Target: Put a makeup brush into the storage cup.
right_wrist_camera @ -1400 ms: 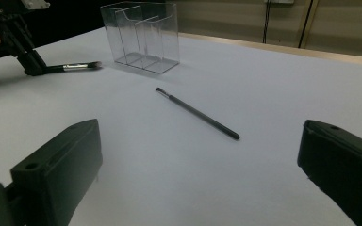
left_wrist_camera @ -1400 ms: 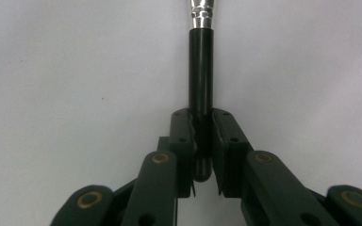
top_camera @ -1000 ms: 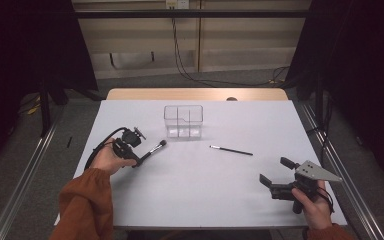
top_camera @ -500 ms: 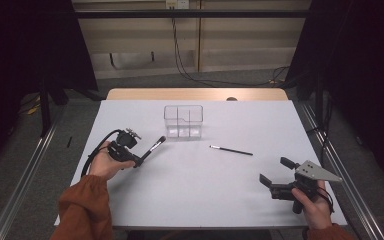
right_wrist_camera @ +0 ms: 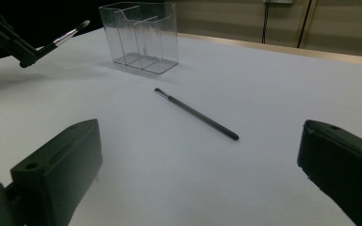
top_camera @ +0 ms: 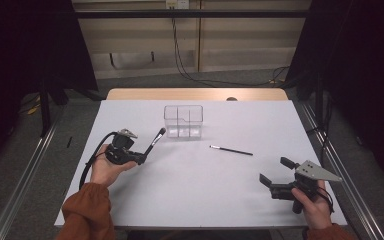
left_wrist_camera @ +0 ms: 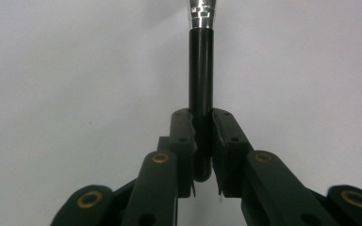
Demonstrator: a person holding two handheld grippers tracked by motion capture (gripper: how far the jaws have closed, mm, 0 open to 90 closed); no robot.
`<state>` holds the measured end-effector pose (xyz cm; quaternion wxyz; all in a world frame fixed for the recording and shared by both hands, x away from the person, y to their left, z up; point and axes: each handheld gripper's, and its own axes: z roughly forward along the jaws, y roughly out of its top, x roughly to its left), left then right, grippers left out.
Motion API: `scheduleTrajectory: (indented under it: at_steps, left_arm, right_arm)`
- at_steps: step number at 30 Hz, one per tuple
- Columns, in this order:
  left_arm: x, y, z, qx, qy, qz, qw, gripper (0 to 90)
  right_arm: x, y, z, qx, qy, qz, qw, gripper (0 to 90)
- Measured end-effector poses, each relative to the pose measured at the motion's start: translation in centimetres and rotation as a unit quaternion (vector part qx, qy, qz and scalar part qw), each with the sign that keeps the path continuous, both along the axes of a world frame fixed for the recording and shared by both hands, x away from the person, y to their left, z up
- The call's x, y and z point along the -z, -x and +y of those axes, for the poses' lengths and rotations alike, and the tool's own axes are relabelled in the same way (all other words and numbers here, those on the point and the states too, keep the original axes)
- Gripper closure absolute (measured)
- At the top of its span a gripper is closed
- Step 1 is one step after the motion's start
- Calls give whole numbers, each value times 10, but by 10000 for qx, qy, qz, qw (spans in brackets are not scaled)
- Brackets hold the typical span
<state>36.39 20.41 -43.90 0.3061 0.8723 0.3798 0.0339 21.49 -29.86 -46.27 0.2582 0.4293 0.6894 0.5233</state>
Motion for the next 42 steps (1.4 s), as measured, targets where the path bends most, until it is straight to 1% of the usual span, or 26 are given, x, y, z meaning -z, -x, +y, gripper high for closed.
scheduleTrajectory:
  at_steps: [2, 4, 6, 7, 9, 10, 11, 13, 14, 15, 17, 19, 20, 21, 24, 26, 28, 31, 32, 34, 35, 37, 38, 40, 41, 42]
  left_arm:
    - [1, 2, 1, -27, 8, -120, 9999, 798]
    - [2, 5, 2, -102, 180, -184, 9996, 798]
    - [3, 7, 3, -61, 249, -348, 9991, 798]
    - [3, 8, 3, -75, 308, -362, 9988, 798]
    - [3, 11, 4, -80, 320, -475, 9983, 798]
    - [3, 11, 5, -73, 395, -498, 9980, 798]
    - [4, 12, 6, -109, 473, -556, 9973, 798]
    - [4, 13, 7, -111, 515, -664, 9964, 798]
    - [4, 14, 8, -147, 615, -722, 9954, 798]
    - [4, 14, 9, -119, 659, -761, 9948, 798]
    - [4, 15, 9, -182, 788, -886, 9928, 798]
    - [5, 16, 9, -205, 908, -862, 9919, 798]
    - [6, 17, 9, -235, 910, -915, 9914, 798]
    - [7, 17, 10, -237, 948, -896, 9912, 798]
    - [8, 18, 13, -319, 1079, -983, 9888, 798]
    - [8, 20, 15, -384, 1211, -1105, 9857, 798]
    - [9, 21, 17, -411, 1310, -1158, 9837, 797]
    - [13, 23, 18, -405, 1339, -1280, 9819, 798]
    - [14, 23, 18, -394, 1442, -1277, 9805, 797]
    - [14, 24, 18, -388, 1471, -1332, 9794, 797]
    - [14, 24, 18, -393, 1530, -1349, 9782, 797]
    - [13, 25, 17, -371, 1583, -1393, 9768, 797]
    - [13, 27, 16, -353, 1574, -1452, 9762, 797]
    - [12, 31, 15, -336, 1718, -1495, 9731, 797]
    - [12, 34, 15, -326, 1746, -1560, 9717, 797]
    - [12, 35, 15, -296, 1733, -1595, 9714, 797]
  right_arm:
    - [0, 0, 0, -1, -3, 4, 10000, 2]
    - [0, 0, 0, -9, -2, 1, 10000, 2]
    - [0, 0, 0, -9, -1, -3, 10000, 2]
    - [0, 0, 0, -6, -2, -1, 10000, 2]
    - [0, 0, 0, -9, 6, -1, 10000, 2]
    - [0, 0, 0, -11, 7, -2, 10000, 2]
    - [0, 0, 0, -13, 8, -3, 10000, 2]
    - [0, 0, 0, -8, -2, -5, 10000, 2]
    - [0, 0, 0, -8, -1, -5, 10000, 2]
    - [0, 0, 0, -15, 11, -5, 10000, 2]
    - [0, 0, 0, -10, -4, -2, 10000, 2]
    - [0, 0, 0, -12, -2, -5, 10000, 2]
    - [0, 0, 0, -12, -6, -6, 10000, 2]
    - [0, 0, 0, -11, -7, -7, 10000, 2]
    - [0, 0, 0, -12, -5, -8, 10000, 2]
    - [0, 0, 0, -14, 0, -8, 10000, 2]
    - [0, 0, 0, -7, 5, -3, 10000, 2]
    - [0, 0, 0, -4, -8, -8, 10000, 2]
    - [0, 1, 0, -9, -9, -6, 10000, 2]
    - [0, 1, 0, -15, 7, -21, 10000, 2]
    - [0, 0, 0, -14, 3, -22, 10000, 2]
    - [0, 0, 0, -15, 4, -24, 10000, 3]
    - [0, 0, 0, -18, 4, -21, 10000, 3]
    - [0, 0, 0, -27, 0, -24, 10000, 3]
    - [0, 0, 0, -28, 0, -22, 10000, 3]
    - [0, 0, 0, -26, 1, -20, 10000, 3]
